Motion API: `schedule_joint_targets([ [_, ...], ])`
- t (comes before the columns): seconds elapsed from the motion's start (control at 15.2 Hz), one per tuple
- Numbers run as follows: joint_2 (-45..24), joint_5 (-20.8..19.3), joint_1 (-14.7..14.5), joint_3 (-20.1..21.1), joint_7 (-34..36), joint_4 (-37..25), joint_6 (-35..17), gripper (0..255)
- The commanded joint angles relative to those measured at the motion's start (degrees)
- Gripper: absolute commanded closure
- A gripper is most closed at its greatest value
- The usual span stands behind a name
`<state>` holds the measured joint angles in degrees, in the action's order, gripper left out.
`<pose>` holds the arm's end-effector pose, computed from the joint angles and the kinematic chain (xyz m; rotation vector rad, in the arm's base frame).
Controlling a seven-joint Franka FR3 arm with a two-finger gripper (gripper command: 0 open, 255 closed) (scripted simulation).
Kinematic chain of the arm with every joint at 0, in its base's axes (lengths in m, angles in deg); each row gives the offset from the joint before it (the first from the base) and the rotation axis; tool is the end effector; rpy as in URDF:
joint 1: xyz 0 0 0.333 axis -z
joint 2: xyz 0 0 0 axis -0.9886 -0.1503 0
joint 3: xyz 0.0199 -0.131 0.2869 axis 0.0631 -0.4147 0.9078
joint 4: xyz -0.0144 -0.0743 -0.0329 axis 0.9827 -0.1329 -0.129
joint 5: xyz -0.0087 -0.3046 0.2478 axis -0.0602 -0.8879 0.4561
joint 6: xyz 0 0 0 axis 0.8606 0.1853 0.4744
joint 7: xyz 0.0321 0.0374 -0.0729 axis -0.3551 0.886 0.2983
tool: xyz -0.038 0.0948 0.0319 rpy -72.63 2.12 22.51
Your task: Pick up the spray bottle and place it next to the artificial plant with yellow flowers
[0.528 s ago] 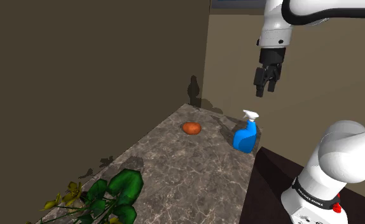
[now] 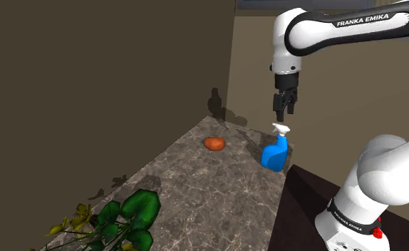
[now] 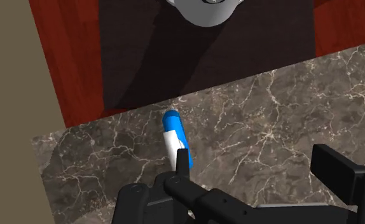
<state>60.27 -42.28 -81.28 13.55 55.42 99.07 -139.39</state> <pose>0.3347 -0.0325 0.5099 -3.0909 0.0160 0.3827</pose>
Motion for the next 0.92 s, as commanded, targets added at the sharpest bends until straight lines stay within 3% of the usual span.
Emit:
schedule_joint_targets([
  [0.0,-4.1,-1.3,-0.3,-0.7,-2.2,0.7,-2.9,0],
  [0.73,-28.1,-7.6,-1.0,-2.3,-11.6,-0.5,-16.2,0],
  [0.86,-28.7,-7.8,-0.9,-2.4,-11.7,0.1,-17.2,0],
])
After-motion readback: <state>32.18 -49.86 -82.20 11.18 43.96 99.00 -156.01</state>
